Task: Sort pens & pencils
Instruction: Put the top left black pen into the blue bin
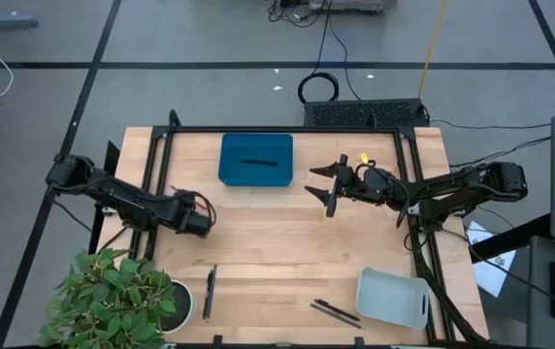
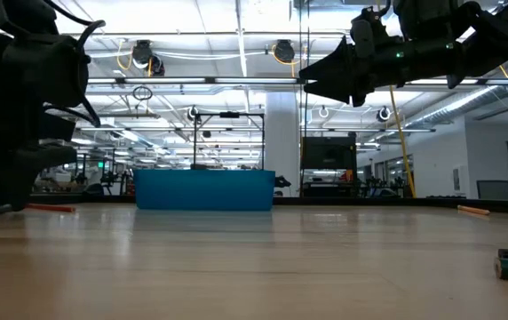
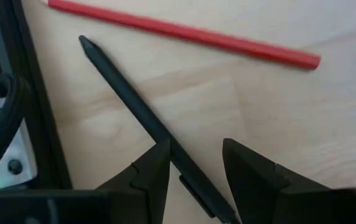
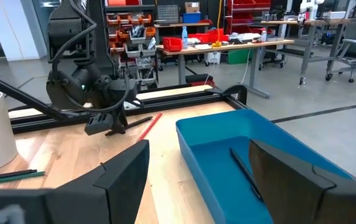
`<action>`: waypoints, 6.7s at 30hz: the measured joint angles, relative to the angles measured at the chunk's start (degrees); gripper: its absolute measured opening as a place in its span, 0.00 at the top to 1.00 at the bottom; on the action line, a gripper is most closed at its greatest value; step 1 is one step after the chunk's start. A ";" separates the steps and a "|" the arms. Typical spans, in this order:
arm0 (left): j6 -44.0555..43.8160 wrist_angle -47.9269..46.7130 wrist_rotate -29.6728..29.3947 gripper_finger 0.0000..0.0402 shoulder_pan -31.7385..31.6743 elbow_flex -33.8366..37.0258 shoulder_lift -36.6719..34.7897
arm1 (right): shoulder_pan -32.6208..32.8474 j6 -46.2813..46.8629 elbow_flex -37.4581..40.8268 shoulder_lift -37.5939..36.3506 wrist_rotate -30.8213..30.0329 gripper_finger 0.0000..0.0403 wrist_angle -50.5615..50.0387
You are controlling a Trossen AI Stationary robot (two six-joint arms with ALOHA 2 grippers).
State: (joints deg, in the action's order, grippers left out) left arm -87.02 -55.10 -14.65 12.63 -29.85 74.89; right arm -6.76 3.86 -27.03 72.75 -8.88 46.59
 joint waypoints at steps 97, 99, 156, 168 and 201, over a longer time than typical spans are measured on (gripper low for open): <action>69.19 2.96 4.49 0.62 -10.79 -11.71 10.65 | 0.00 0.00 0.02 0.00 -0.02 0.35 -0.13; 70.14 2.07 5.07 0.62 -11.45 -11.73 10.67 | 0.00 0.00 0.02 0.00 -0.02 0.35 -0.13; 91.82 13.88 6.15 0.62 -15.35 -12.02 11.94 | 0.05 -0.02 0.02 0.00 -0.02 0.35 -0.20; 93.47 14.53 7.89 0.73 -15.61 -12.19 14.26 | 0.11 1.25 0.02 0.00 -0.03 0.35 -1.33; 95.71 36.69 11.59 0.96 -14.26 -24.24 5.72 | 0.11 1.27 0.07 0.04 0.09 0.35 -2.45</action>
State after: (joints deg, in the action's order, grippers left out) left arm 8.70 -18.41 -3.05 -1.63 -54.08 80.61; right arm -6.66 5.13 -26.96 72.79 -8.80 44.14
